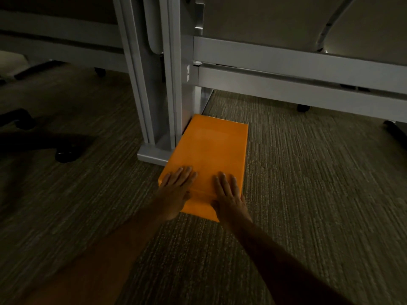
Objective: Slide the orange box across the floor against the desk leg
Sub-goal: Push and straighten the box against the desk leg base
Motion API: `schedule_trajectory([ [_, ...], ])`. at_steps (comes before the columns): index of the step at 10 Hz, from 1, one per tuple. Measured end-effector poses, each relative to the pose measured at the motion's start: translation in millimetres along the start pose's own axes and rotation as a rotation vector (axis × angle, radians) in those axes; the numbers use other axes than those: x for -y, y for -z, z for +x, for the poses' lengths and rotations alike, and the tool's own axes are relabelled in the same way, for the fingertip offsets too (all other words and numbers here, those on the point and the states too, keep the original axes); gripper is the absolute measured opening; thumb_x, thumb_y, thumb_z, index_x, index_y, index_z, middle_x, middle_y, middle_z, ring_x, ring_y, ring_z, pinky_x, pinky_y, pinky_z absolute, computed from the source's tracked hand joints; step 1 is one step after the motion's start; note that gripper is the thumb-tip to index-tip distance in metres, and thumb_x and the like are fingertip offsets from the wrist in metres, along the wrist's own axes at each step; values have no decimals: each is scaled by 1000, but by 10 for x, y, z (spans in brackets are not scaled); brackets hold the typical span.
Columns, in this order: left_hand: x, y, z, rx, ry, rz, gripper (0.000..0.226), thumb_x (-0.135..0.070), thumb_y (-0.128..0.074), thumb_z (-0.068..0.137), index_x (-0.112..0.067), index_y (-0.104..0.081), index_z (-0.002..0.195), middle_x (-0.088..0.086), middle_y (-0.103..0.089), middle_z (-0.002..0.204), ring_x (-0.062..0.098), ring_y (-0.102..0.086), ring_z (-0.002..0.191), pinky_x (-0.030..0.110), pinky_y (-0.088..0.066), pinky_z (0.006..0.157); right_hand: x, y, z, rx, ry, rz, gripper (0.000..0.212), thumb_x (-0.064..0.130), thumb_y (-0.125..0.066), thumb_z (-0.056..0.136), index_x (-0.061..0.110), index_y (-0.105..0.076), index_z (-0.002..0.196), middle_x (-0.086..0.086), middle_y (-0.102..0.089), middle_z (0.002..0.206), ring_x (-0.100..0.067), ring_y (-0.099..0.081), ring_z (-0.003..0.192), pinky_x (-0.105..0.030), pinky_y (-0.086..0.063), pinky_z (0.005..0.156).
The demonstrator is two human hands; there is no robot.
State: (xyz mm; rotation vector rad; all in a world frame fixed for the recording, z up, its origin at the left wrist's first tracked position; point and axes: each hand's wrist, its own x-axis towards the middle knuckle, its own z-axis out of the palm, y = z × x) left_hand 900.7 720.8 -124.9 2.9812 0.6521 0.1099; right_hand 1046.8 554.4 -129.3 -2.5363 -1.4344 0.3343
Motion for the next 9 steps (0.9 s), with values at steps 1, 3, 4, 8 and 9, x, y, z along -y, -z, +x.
schedule_trajectory([
  [1, -32, 2, 17, -2, 56, 4, 68, -43, -33, 103, -35, 8, 156, -8, 12, 165, 18, 11, 152, 45, 1, 121, -5, 1, 23, -3, 2, -10, 84, 41, -46, 101, 31, 16, 156, 5, 23, 166, -29, 27, 149, -69, -18, 118],
  [3, -75, -7, 36, 2, 98, -13, 65, -43, -33, 103, -36, 3, 156, -10, 8, 166, 16, 9, 152, 46, 3, 120, -20, -21, 44, 11, 6, -25, 84, 40, -46, 101, 31, 15, 157, 3, 21, 166, -32, 25, 150, -69, -16, 116],
  [4, -134, 35, 38, -5, 137, -56, 64, -39, -39, 102, -35, -7, 157, -9, 1, 167, 16, 4, 152, 49, -1, 121, -25, 45, 53, 57, 13, -15, 84, 32, -48, 100, 29, 14, 157, 2, 20, 167, -35, 23, 151, -71, -18, 116],
  [8, -113, 468, 242, 90, 231, -201, 55, -22, -73, 84, -22, -53, 135, 9, -42, 150, 31, -42, 134, 41, -38, 106, 45, 526, -594, 189, 51, 146, 90, 32, -56, 99, 16, 8, 159, -10, 15, 167, -33, 18, 152, -57, -11, 124],
  [9, -253, 584, 192, 209, 229, -42, 61, -30, -69, 89, -16, -46, 143, 11, -40, 152, 32, -39, 136, 42, -35, 109, 17, 703, -831, 148, 50, 178, 88, 35, -56, 99, 19, 6, 159, -8, 14, 168, -31, 19, 151, -58, -12, 124],
])
